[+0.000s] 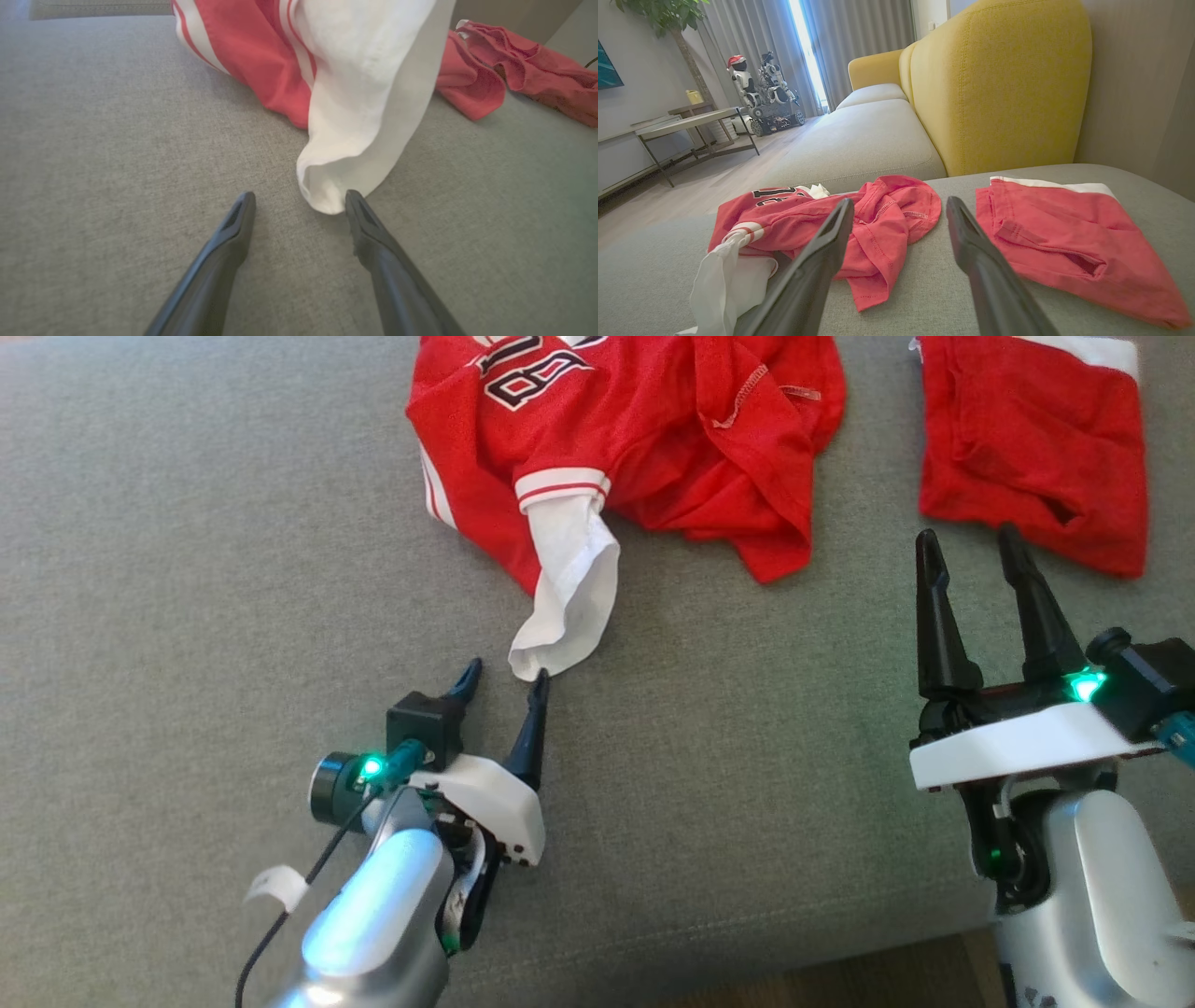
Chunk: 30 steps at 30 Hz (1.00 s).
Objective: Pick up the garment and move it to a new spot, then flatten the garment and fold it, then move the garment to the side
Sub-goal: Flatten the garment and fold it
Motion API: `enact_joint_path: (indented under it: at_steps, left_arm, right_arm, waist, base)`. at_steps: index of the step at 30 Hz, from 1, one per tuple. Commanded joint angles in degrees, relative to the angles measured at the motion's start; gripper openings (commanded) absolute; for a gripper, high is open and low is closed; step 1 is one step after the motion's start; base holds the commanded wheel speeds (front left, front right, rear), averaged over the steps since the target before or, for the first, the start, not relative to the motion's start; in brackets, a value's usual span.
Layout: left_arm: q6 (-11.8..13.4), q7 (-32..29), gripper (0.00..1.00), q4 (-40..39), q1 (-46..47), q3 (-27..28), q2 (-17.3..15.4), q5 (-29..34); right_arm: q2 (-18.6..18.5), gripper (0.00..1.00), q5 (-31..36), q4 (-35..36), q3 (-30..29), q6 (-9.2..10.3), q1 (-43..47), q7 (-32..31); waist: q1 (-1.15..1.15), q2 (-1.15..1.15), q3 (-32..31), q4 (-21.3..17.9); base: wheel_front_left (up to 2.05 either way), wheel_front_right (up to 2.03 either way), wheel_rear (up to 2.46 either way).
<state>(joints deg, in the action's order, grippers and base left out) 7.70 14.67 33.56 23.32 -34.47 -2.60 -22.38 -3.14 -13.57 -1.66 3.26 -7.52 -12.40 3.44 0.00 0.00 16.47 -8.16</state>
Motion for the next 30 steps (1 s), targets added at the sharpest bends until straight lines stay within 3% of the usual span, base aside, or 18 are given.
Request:
enact_joint_path:
  at_steps: [1,11,12,13,21,25,30]
  left_arm:
    - [0.4,0.33,1.0,-0.93,2.27,1.4,-0.28,-0.65]
    - [0.93,0.33,1.0,2.59,4.09,2.1,-0.28,-2.21]
    - [0.84,0.33,0.41,2.95,4.26,1.97,-0.28,-2.41]
    - [0.75,0.33,0.0,3.23,4.42,1.81,-0.28,-2.58]
    - [1.89,0.33,0.0,1.08,4.82,2.99,-0.28,-2.8]
    - [5.2,0.33,0.0,-7.13,3.16,8.73,-0.28,-0.85]
    - [5.5,0.33,0.0,-15.92,0.35,12.65,-0.28,1.43]
  right_arm:
    - [0.25,1.0,-0.12,2.26,1.46,0.03,-1.45,-0.05]
    - [0.25,1.0,-0.68,2.61,1.71,0.03,-1.39,0.33]
    - [0.25,1.0,-0.69,2.59,1.71,0.03,-1.39,0.33]
    - [0.25,1.0,-0.7,2.59,1.7,0.03,-1.41,0.32]
    - [0.26,1.0,-0.26,2.15,0.76,0.03,-2.01,-0.22]
    - [0.26,1.0,0.77,0.82,0.25,0.03,-3.51,-2.07]
    - [0.26,1.0,3.26,-2.12,0.48,0.03,-6.83,-5.32]
  waist:
    - [0.0,0.0,0.14,-0.22]
    - [0.0,0.0,0.73,-1.04]
    - [0.0,0.0,0.76,-1.04]
    - [0.0,0.0,0.79,-1.0]
    - [0.0,0.0,0.49,1.28]
    - [0.0,0.0,0.18,4.3]
    - [0.0,0.0,0.38,7.19]
  base:
    - [0.0,0.0,0.0]
    - [0.0,0.0,0.0]
    - [0.0,0.0,0.0]
    - [0.0,0.0,0.0]
    - [0.0,0.0,0.0]
    - [0.0,0.0,0.0]
    - [0.0,0.0,0.0]
